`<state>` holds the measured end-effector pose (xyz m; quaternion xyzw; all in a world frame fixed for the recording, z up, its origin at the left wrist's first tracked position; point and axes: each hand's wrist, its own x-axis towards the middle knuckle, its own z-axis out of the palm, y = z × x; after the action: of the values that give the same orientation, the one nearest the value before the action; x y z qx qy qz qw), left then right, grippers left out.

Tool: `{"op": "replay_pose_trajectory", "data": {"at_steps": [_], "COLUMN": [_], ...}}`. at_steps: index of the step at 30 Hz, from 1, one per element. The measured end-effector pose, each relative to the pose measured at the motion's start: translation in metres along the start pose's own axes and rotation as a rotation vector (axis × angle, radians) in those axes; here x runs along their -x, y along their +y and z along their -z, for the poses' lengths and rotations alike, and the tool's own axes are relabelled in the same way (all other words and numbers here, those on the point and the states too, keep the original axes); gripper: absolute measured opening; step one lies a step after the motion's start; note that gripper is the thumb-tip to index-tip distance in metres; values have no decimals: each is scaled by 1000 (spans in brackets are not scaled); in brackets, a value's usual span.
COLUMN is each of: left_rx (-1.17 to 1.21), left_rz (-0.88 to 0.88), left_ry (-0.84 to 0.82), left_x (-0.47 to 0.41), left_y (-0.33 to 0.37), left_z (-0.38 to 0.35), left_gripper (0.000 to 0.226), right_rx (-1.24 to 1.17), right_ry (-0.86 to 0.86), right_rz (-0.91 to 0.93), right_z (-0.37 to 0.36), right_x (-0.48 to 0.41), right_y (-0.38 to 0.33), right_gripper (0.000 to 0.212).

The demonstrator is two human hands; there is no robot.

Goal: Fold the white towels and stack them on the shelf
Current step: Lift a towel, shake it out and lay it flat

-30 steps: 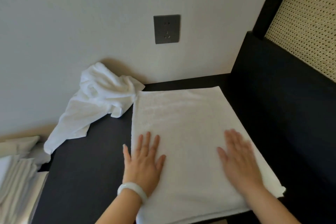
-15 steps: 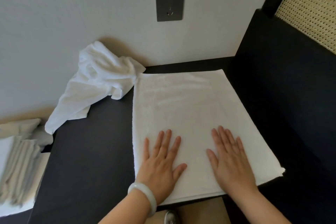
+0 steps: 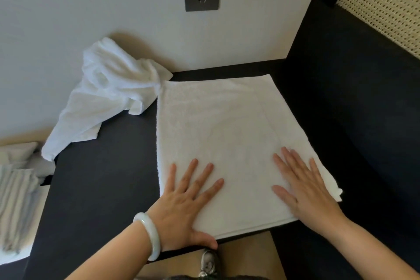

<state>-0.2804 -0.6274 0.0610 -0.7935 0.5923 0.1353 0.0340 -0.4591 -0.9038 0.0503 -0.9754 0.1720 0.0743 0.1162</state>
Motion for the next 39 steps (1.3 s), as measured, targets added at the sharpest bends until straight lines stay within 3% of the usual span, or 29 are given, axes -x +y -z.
{"op": "replay_pose_trajectory", "data": {"at_steps": [3,11,16,19,22,24,26,28,31,33,35,37,39], "left_rx": [-13,-16,38,241,675,895,955,971,1035,813,485,224,70], "left_rz": [5,41,23,13,141,116,121,254,622,725,607,420,355], "left_ry": [3,26,-4,-62,-219,-335,-351,-217,237,418,436,320,138], "left_x": [-1,-1,3,8,18,19,11,-5,-35,-51,-61,-71,-79], "left_y": [-3,-9,-15,-19,-34,-48,-66,-87,-115,-117,-109,-101,-96], "left_z": [0,1,10,27,61,88,114,130,126,113,93,71,50], "left_gripper": [101,81,63,56,67,53,41,34,36,39,47,56,60], "right_rx": [-45,12,-34,-130,-354,-369,-334,-263,-39,172,183,206,168], "right_ry": [-137,-209,-103,-33,-371,-565,-643,-573,-159,78,103,35,10], "right_rz": [248,317,254,153,63,124,126,84,-33,-45,-36,6,8], "right_z": [8,17,28,46,95,130,154,161,149,128,100,67,38], "right_x": [4,-5,-2,-4,-21,-39,-65,-100,-151,-169,-176,-174,-164], "right_y": [12,20,7,-9,-18,-25,-31,-34,-33,-38,-44,-48,-48], "right_gripper": [81,91,60,44,11,10,10,9,10,35,50,56,58]}}
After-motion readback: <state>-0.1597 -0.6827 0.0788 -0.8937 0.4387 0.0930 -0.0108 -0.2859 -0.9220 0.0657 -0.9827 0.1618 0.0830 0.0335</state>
